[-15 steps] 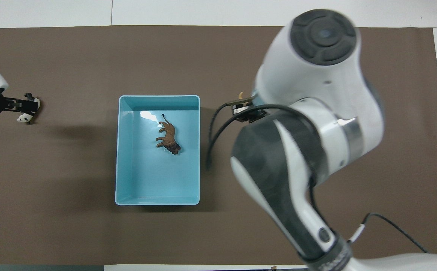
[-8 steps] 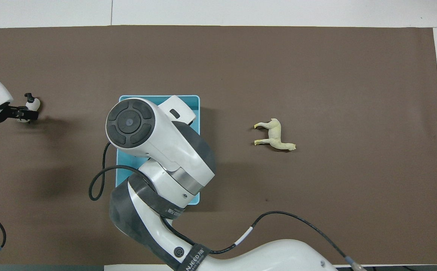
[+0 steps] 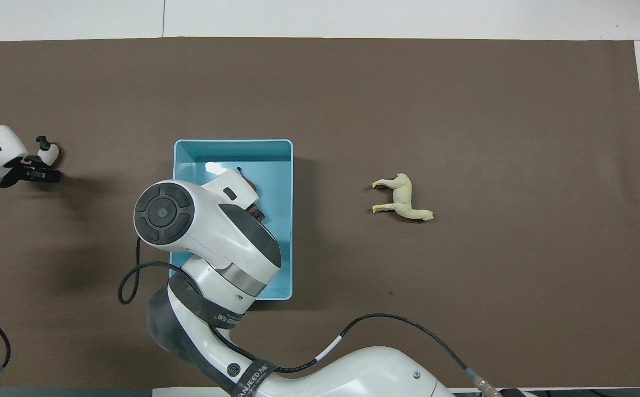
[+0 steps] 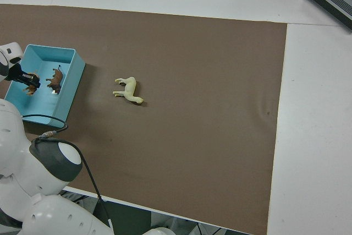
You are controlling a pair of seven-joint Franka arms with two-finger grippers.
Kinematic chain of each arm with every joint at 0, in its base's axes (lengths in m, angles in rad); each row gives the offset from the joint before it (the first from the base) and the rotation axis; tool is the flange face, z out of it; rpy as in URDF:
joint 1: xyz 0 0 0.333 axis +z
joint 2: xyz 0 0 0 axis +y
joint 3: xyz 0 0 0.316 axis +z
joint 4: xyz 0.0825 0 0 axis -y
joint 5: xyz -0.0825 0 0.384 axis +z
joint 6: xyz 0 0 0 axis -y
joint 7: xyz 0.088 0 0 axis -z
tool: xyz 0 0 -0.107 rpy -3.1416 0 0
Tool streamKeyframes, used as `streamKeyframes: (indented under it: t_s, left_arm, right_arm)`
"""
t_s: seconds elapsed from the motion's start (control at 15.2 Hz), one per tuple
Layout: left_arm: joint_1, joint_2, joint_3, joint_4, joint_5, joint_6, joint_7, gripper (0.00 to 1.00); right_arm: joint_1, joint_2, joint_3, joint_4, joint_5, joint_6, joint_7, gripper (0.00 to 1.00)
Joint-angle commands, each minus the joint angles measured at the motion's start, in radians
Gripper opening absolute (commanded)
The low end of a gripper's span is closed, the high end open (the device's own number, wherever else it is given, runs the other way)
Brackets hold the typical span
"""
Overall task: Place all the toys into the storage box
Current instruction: 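Lower the tan dog into the box while the left gripper fetches the panda, then drop the panda into the box while the right gripper grasps the white horse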
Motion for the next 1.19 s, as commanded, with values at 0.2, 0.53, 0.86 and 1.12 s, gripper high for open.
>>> streamKeyframes:
  t_s: [0.2,0.53,0.86,1.12]
  left_arm:
    - [-0.022,-0.004,0.0,0.081,0.011,-0.117,-0.084,0.14]
    - [-0.14,-0.018,-0.006,0.318,-0.038,-0.462,-0.288,0.0]
    - [-0.422,-0.134,-0.006,0.3,-0.083,-0.645,-0.737,0.0]
    - [-0.634,-0.177,-0.006,0.212,-0.083,-0.63,-0.987,0.38]
  right_arm:
    - [-0.065,-0.111,-0.032,0.026,0.004,-0.15,0.023,1.0]
    - [-0.233,-0.215,-0.036,-0.024,-0.01,-0.222,-0.297,1.0]
    - [-0.372,-0.365,-0.034,-0.408,-0.03,-0.016,-0.426,1.0]
    - [-0.418,-0.494,-0.034,-0.869,-0.029,0.445,-0.544,1.0]
